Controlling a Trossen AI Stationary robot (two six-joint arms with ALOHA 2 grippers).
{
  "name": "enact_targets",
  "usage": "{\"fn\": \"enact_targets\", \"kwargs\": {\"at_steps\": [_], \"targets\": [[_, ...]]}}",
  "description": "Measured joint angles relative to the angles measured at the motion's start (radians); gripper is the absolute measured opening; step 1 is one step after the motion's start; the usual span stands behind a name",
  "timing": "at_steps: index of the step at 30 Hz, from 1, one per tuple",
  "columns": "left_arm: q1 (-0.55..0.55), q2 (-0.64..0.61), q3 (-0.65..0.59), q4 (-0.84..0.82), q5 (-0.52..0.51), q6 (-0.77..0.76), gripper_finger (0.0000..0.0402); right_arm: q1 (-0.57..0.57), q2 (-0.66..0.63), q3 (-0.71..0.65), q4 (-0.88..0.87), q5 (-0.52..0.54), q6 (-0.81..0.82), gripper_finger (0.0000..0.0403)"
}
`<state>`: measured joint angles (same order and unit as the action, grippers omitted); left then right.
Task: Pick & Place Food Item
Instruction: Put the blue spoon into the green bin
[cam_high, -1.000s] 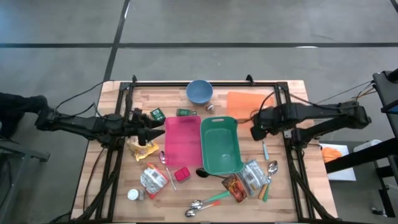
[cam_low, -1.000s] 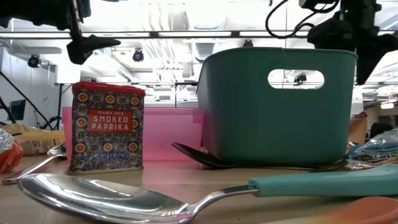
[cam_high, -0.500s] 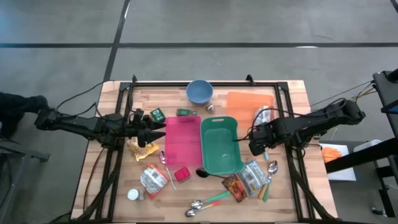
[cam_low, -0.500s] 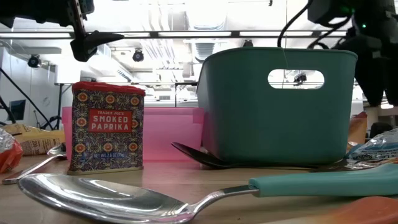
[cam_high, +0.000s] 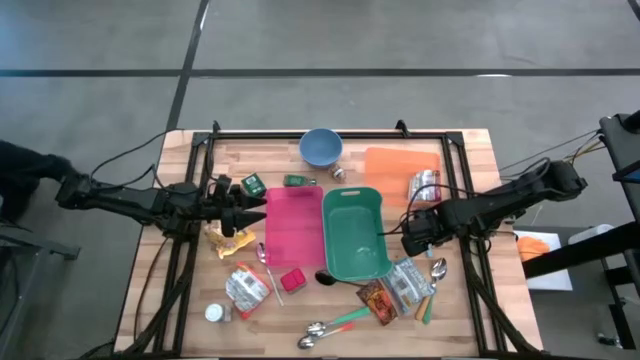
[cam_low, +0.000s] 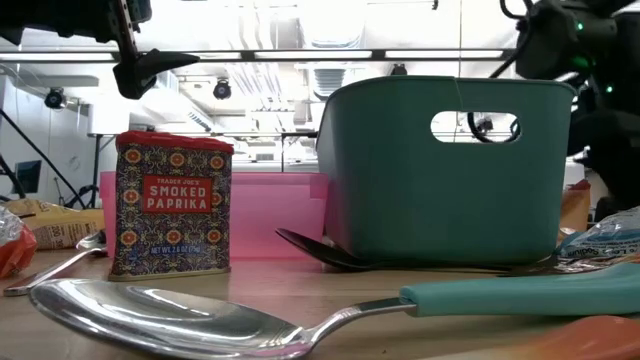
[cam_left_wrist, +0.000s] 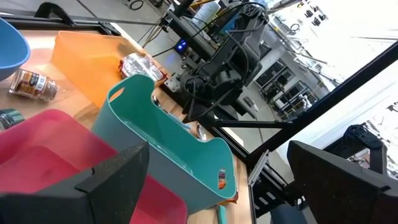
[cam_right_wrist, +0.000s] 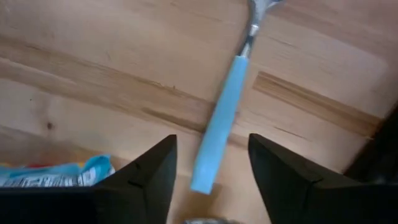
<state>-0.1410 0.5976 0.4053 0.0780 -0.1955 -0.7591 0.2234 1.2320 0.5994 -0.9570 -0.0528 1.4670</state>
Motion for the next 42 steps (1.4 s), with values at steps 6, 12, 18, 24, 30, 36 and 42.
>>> {"fn": "enact_targets", "kwargs": {"at_steps": [6, 12, 18, 24, 30, 36, 42], "targets": [[0.0, 0.0, 0.0, 0.0, -0.003, -0.007, 0.0386, 0.0, 0.0, -0.058, 0.067, 0.0, 0.0, 0.0132], [0.0, 0.0, 0.0, 0.0, -0.003, -0.008, 0.0386, -0.001, 0.0, -0.089, 0.092, 0.0, 0.0, 0.0086], [0.0, 0.0, 0.0, 0.0, -0.003, -0.008, 0.0386, -0.001, -0.002, -0.101, 0.127, 0.0, 0.031, 0.004], [0.0, 0.0, 0.0, 0.0, -0.003, -0.008, 0.0386, -0.001, -0.002, -0.103, 0.134, 0.0, 0.045, 0.0033], [0.0, 0.0, 0.0, 0.0, -0.003, -0.015, 0.0386, -0.001, -0.002, -0.102, 0.135, 0.0, 0.068, 0.0033], [0.0, 0.0, 0.0, 0.0, -0.003, -0.027, 0.0386, -0.001, -0.007, -0.071, 0.134, 0.024, 0.051, 0.0029], [0.0, 0.0, 0.0, 0.0, -0.003, -0.028, 0.0386, -0.001, -0.011, -0.058, 0.129, 0.03, 0.043, 0.0029]]}}
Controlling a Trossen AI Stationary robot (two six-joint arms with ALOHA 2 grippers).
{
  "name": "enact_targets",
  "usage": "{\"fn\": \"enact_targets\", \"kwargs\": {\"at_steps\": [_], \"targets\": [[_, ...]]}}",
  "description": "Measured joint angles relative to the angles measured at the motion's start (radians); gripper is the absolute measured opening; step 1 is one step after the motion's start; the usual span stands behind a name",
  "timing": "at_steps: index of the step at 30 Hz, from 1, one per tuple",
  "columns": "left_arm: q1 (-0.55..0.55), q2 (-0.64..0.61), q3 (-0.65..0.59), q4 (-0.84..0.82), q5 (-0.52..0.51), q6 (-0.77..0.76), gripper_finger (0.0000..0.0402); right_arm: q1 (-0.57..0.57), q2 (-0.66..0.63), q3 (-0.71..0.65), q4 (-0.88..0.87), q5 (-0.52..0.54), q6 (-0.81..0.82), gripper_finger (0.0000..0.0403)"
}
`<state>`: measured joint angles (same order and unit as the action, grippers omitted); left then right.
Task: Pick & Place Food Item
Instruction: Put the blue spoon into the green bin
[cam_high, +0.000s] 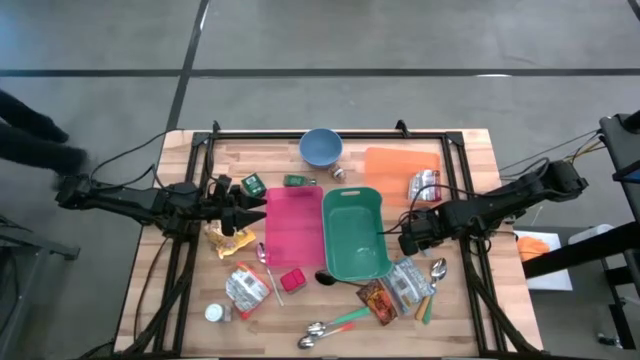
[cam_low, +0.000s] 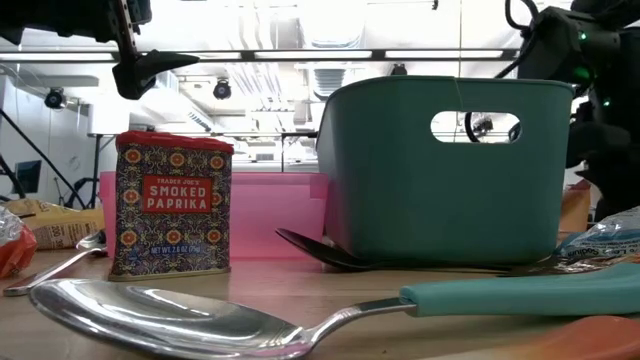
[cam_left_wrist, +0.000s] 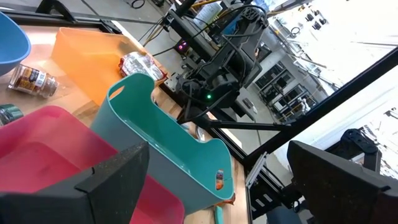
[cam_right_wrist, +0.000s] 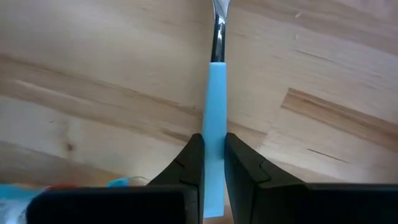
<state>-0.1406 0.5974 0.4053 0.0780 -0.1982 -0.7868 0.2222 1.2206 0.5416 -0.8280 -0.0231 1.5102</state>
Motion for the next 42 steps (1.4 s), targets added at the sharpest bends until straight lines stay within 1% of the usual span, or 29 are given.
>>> {"fn": "enact_targets", "kwargs": {"at_steps": [8, 17, 19, 26, 32, 39, 42], "targets": [[0.0, 0.0, 0.0, 0.0, 0.0, 0.0, 0.0386, 0.0, -0.014, 0.075, -0.019, 0.036, -0.016, 0.0029], [0.0, 0.0, 0.0, -0.001, 0.0, -0.001, 0.0386, -0.005, -0.038, 0.299, -0.284, 0.132, -0.029, 0.0029], [0.0, 0.001, 0.0, -0.003, 0.0, 0.003, 0.0386, -0.011, -0.045, 0.349, -0.32, 0.149, -0.029, 0.0029], [0.005, 0.001, 0.0, -0.011, -0.003, 0.005, 0.0386, -0.033, -0.038, 0.477, -0.31, 0.201, -0.02, 0.0029], [0.005, 0.001, 0.0, -0.025, -0.004, 0.003, 0.0386, -0.034, 0.033, 0.614, -0.295, 0.248, -0.023, 0.0029], [0.005, 0.001, 0.0, -0.027, -0.001, -0.008, 0.0386, -0.033, 0.217, 0.811, -0.318, 0.262, -0.068, 0.0029], [0.005, 0.0, 0.0, -0.027, 0.019, -0.01, 0.0386, -0.032, 0.283, 0.877, -0.322, 0.262, -0.08, 0.0029]]}}
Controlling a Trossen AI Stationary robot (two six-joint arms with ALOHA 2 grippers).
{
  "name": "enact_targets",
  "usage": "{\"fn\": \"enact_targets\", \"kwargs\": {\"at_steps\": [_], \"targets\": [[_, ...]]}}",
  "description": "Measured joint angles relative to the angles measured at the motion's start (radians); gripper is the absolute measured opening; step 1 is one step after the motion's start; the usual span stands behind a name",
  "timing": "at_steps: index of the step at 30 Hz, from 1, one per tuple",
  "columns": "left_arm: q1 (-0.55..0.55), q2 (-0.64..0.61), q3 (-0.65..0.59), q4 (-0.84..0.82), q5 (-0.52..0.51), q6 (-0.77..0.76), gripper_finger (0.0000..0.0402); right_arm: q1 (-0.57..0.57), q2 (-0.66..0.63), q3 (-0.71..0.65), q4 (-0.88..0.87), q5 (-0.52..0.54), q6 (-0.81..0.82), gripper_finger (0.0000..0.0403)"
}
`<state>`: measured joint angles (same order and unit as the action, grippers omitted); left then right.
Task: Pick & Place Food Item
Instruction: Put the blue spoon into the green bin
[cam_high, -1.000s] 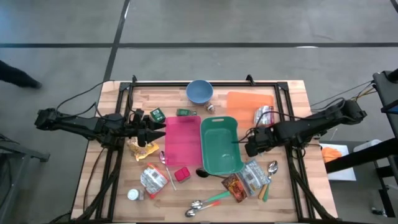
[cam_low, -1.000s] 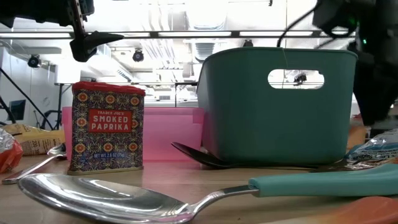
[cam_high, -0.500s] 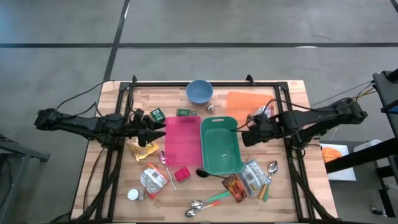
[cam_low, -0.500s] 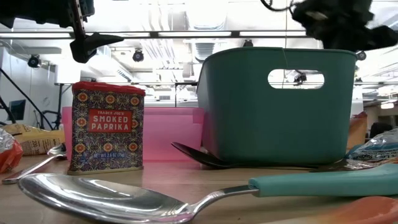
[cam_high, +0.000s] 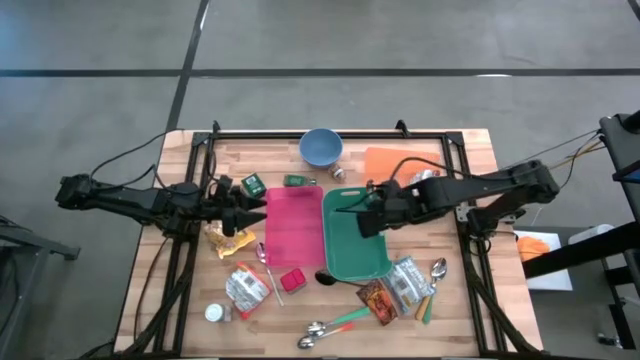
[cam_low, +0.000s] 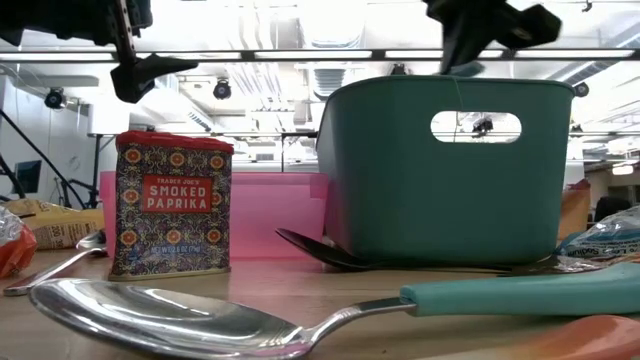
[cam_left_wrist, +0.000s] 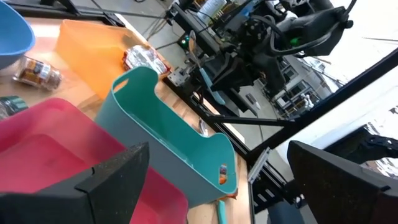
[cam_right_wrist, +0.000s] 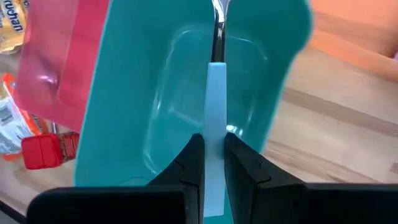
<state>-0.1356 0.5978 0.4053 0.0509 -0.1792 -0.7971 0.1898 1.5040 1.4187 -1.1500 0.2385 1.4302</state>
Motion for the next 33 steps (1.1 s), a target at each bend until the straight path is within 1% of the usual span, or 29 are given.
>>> {"fn": "enact_targets", "kwargs": {"at_steps": [6, 9, 13, 17, 24, 33], "targets": [[0.0, -0.001, 0.0, -0.007, 0.041, 0.0, 0.0386, 0.0, 0.084, 0.051, -0.007, -0.039, -0.009, 0.0029], [0.0, -0.001, 0.0, -0.007, 0.065, 0.004, 0.0386, 0.0, 0.114, 0.052, -0.006, -0.06, 0.0, 0.0029], [0.0, -0.001, 0.0, -0.007, 0.101, 0.015, 0.0386, 0.0, 0.161, 0.051, 0.001, -0.061, 0.002, 0.0029], [0.0, -0.001, 0.0, -0.007, 0.115, 0.015, 0.0386, -0.001, 0.205, 0.051, 0.01, -0.068, 0.001, 0.0029], [0.0, -0.001, 0.0, -0.004, 0.137, 0.015, 0.0386, -0.003, 0.28, 0.048, 0.018, -0.114, -0.027, 0.0029], [0.0, 0.0, 0.0, -0.003, 0.158, 0.014, 0.0386, -0.005, 0.371, 0.047, 0.036, -0.137, -0.118, 0.0029]]}}
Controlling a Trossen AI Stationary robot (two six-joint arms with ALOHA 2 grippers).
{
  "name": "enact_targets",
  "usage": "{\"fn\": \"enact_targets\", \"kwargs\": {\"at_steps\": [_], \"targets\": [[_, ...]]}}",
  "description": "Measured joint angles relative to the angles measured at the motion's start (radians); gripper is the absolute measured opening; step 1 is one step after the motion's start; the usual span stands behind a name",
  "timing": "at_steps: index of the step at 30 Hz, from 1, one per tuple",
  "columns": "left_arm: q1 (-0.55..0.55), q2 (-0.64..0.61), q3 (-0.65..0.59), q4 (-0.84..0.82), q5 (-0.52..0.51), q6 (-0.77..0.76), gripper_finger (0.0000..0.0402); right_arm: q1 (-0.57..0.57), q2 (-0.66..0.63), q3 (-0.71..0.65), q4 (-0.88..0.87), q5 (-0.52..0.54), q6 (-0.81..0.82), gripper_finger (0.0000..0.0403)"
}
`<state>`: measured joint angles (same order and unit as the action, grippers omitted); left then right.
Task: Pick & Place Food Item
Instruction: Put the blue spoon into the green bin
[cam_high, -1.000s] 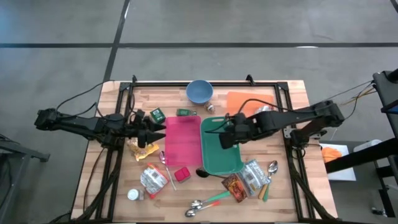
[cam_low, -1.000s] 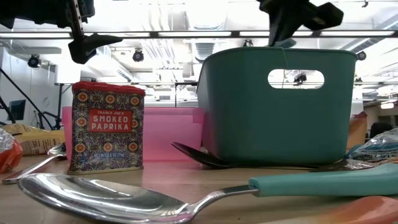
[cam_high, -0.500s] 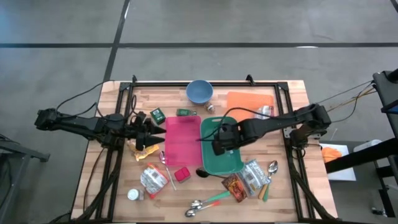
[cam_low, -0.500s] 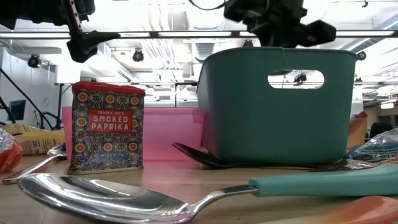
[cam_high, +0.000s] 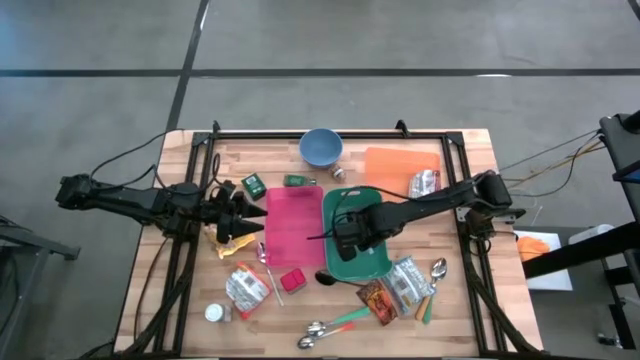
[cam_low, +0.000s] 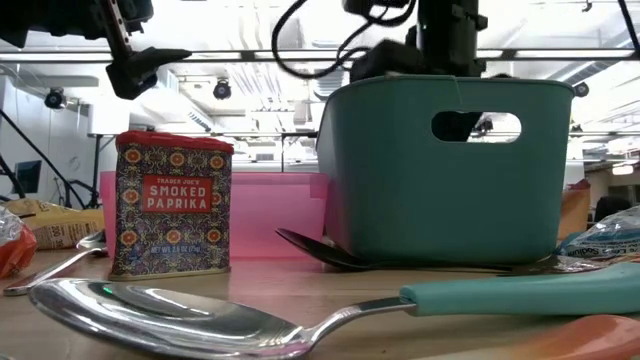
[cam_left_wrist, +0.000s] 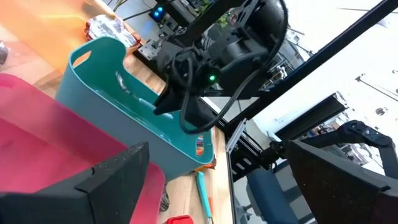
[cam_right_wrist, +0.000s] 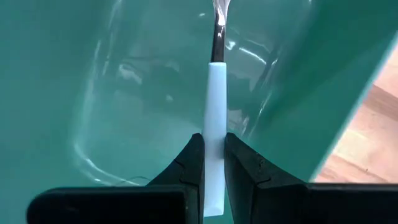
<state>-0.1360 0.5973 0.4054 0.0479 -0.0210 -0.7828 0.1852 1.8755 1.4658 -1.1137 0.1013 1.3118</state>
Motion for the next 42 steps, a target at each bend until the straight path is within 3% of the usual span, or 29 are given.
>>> {"fn": "enact_targets", "kwargs": {"at_steps": [19, 36, 42], "targets": [[0.0, 0.0, 0.0, 0.0, 0.015, -0.004, 0.0386, -0.016, 0.134, -0.009, 0.029, -0.028, -0.092, 0.0029], [0.0, 0.0, 0.0, 0.0, 0.015, -0.007, 0.0386, -0.035, 0.136, -0.017, 0.024, -0.032, -0.123, 0.0029], [0.0, 0.0, 0.0, 0.0, 0.015, -0.014, 0.0386, -0.039, 0.136, -0.017, 0.021, -0.053, -0.13, 0.0086]]}}
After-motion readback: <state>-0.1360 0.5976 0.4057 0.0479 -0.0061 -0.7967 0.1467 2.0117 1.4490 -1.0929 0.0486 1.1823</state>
